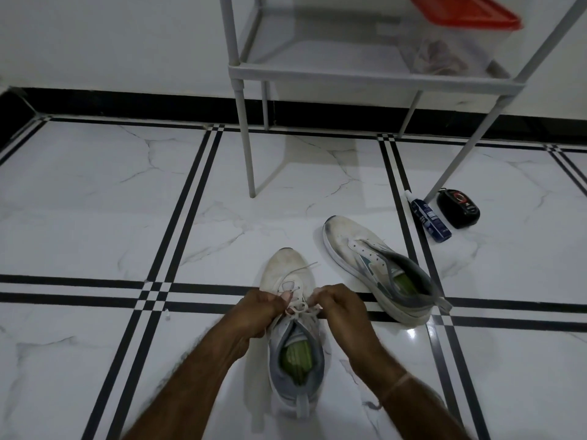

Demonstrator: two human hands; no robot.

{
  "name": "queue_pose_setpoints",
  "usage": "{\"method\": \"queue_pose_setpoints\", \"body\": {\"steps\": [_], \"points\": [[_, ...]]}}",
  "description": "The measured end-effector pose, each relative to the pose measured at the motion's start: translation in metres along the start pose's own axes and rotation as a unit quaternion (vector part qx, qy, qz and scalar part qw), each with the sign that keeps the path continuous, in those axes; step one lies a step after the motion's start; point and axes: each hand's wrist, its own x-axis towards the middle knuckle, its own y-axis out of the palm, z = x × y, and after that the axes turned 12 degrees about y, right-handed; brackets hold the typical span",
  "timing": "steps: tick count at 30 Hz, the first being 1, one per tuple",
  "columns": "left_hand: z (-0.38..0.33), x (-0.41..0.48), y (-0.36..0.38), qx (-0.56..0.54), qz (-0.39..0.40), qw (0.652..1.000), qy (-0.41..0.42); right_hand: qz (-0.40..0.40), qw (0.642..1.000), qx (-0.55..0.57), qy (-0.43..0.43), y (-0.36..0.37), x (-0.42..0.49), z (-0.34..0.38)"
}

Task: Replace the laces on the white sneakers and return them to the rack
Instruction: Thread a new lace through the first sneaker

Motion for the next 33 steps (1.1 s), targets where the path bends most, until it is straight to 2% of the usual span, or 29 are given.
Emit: {"method": "queue_pose_setpoints", "body": {"steps": [2, 3, 6, 8, 13, 15, 18, 20, 22, 24, 25, 26, 29, 33], "points": [[0.0, 0.0, 0.001, 0.004, -0.003, 1.0, -0.003, -0.058, 0.99, -0.103, -0.081, -0.001, -0.001, -0.008], [0.001, 0.001, 0.001, 0.006, -0.005, 1.0, -0.001, -0.067, 0.987, -0.108, -0.101, -0.001, -0.005, -0.007], [0.002, 0.002, 0.002, 0.006, -0.013, 1.0, -0.002, -0.007, 0.993, -0.093, -0.078, 0.004, -0.015, -0.001], [0.005, 0.004, 0.001, 0.002, -0.01, 1.0, 0.0, -0.003, 0.991, -0.116, -0.06, 0.008, -0.015, -0.004], [0.002, 0.0, 0.006, -0.012, -0.014, 0.999, 0.036, 0.008, 0.99, -0.07, -0.119, 0.008, -0.007, -0.012], [0.003, 0.0, 0.003, -0.037, -0.058, 0.997, 0.038, 0.025, 0.992, -0.051, -0.112, 0.003, -0.005, -0.014], [0.01, 0.001, -0.009, -0.085, -0.142, 0.985, 0.042, 0.071, 0.996, -0.023, -0.058, -0.005, -0.01, -0.027], [0.016, 0.001, -0.012, -0.05, -0.137, 0.986, 0.081, 0.105, 0.994, -0.013, -0.031, -0.009, -0.017, -0.036], [0.026, 0.006, -0.016, 0.094, -0.116, 0.977, 0.153, 0.119, 0.992, -0.004, -0.036, -0.013, -0.018, -0.036], [0.028, 0.01, -0.02, 0.21, -0.101, 0.947, 0.221, 0.134, 0.989, 0.015, -0.054, -0.019, -0.014, -0.027], [0.027, 0.01, -0.02, 0.201, -0.097, 0.945, 0.241, 0.143, 0.988, 0.031, -0.052, -0.02, -0.011, -0.022], [0.026, 0.01, -0.018, 0.146, -0.094, 0.954, 0.243, 0.149, 0.987, 0.051, -0.042, -0.02, -0.01, -0.016], [0.029, 0.007, -0.012, 0.024, -0.121, 0.969, 0.213, 0.154, 0.983, 0.1, -0.011, -0.013, -0.01, -0.011], [0.039, 0.011, -0.006, 0.022, -0.131, 0.967, 0.216, 0.176, 0.976, 0.124, 0.033, -0.011, -0.01, -0.013]]}}
